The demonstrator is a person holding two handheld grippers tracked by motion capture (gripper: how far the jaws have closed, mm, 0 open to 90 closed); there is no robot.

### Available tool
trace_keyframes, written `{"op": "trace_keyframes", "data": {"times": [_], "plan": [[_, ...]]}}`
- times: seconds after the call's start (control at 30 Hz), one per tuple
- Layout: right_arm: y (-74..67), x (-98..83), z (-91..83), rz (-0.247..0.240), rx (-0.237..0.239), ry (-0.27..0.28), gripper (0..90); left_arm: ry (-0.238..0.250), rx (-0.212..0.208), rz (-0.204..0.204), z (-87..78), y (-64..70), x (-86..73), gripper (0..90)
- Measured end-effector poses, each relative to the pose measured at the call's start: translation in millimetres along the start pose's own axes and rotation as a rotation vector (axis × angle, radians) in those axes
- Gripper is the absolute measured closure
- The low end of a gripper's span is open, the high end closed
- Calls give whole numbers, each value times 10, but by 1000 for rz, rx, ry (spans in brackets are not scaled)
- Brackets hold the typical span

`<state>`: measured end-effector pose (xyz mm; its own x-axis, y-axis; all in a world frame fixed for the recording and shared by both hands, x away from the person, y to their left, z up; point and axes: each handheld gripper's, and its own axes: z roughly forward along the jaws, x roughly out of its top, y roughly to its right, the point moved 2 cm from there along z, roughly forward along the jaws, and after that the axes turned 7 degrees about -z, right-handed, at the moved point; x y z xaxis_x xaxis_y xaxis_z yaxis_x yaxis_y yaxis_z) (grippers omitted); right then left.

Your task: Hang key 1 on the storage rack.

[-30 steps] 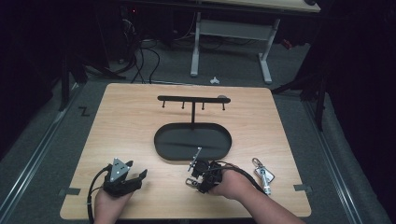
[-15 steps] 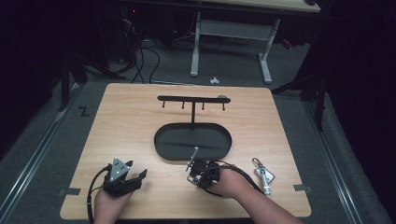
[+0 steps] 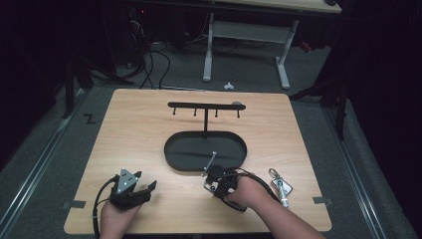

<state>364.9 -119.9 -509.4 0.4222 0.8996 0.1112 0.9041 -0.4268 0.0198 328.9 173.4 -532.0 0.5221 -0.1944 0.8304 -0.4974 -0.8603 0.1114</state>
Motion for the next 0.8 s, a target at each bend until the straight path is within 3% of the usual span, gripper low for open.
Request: {"op": "trace_keyframes", "data": {"times": [0.17,0.23,0.33,0.6,0.8], "plan": [[-21,7,7,5,-9,-8,676,0,-1,2,-5,6,3,346],[-45,11,6,6,-9,-8,749,1,-2,4,-4,11,5,346],[-60,19,6,-4,-8,-12,789,1,-2,5,-6,13,8,346],[-29,11,-3,8,5,-4,803,5,-6,-7,-17,4,13,356],[2,-49,-142,37,14,22,803,6,-7,-4,-15,8,14,357]]}}
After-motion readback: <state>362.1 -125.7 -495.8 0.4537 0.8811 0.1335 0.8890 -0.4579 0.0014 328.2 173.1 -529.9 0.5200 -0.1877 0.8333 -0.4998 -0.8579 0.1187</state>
